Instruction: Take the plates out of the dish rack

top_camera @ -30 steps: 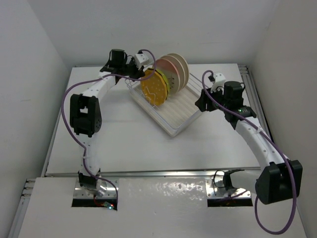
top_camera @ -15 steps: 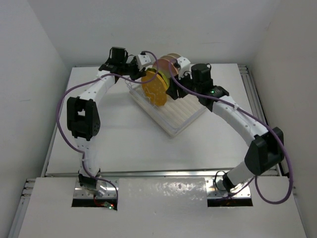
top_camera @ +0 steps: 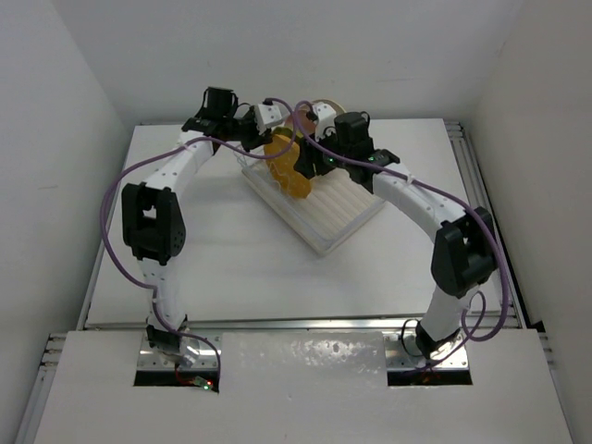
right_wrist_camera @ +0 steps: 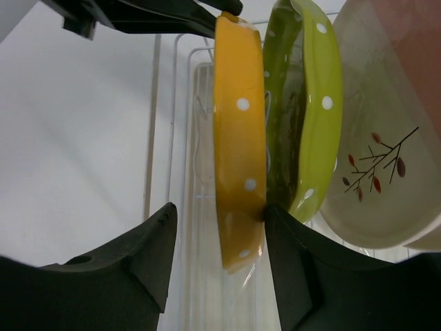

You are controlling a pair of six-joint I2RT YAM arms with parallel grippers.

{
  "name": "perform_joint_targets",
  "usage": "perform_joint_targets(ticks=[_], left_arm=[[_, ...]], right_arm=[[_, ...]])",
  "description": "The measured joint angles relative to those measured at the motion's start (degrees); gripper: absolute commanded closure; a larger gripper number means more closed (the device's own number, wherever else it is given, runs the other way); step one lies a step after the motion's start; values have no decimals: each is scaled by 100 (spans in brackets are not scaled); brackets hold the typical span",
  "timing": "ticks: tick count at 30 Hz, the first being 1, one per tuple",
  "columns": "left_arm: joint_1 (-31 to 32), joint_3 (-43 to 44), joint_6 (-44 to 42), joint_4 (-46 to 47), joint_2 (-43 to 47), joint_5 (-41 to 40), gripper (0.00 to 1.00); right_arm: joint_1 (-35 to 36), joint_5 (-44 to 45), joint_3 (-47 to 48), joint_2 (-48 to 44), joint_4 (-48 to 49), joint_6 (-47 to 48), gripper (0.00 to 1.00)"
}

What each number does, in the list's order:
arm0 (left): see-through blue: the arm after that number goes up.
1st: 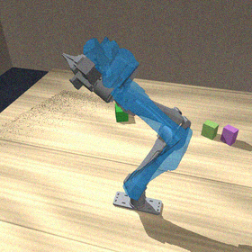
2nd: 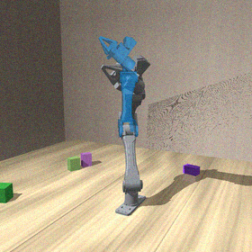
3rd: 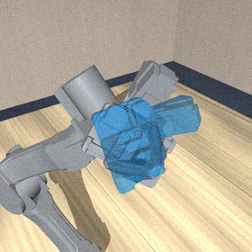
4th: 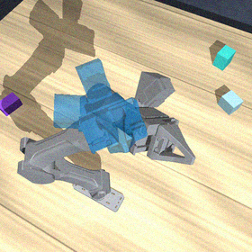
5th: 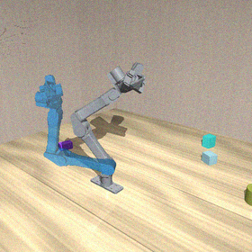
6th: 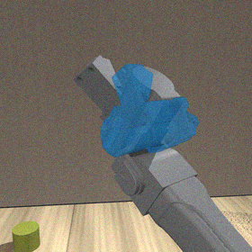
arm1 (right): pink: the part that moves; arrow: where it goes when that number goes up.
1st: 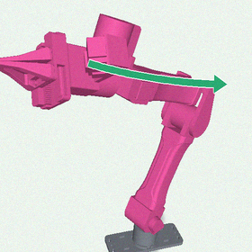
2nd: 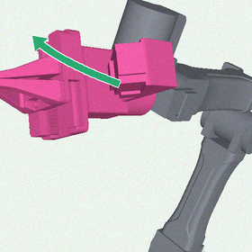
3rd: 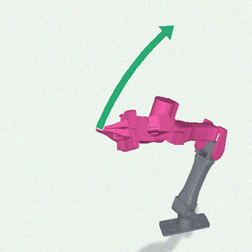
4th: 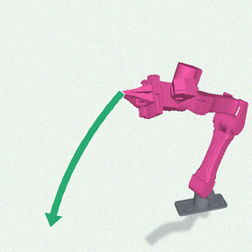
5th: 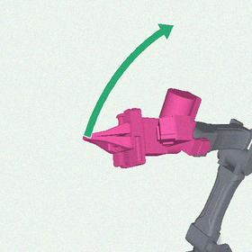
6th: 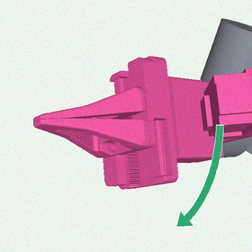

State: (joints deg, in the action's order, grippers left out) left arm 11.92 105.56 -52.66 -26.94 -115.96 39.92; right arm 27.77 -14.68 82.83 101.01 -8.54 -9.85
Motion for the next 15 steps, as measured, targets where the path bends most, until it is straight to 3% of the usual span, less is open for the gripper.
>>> perform_joint_targets(ticks=[10, 12, 13, 14, 15], left_arm=[[4, 0, 2, -74, 22, 57, 100], [4, 0, 0, -63, 24, 11, 100], [2, -2, 2, -20, 24, -7, 100], [2, -2, 2, -7, 24, -28, 100], [0, -2, 2, -13, 26, -39, 100]], right_arm=[[81, 188, 79, 439, 278, -96, 67], [96, 251, 79, 474, 350, -92, 77], [103, 275, 79, 485, 382, -70, 92], [122, 313, 79, 496, 402, -76, 100], [133, 350, 79, 505, 424, -87, 100]])
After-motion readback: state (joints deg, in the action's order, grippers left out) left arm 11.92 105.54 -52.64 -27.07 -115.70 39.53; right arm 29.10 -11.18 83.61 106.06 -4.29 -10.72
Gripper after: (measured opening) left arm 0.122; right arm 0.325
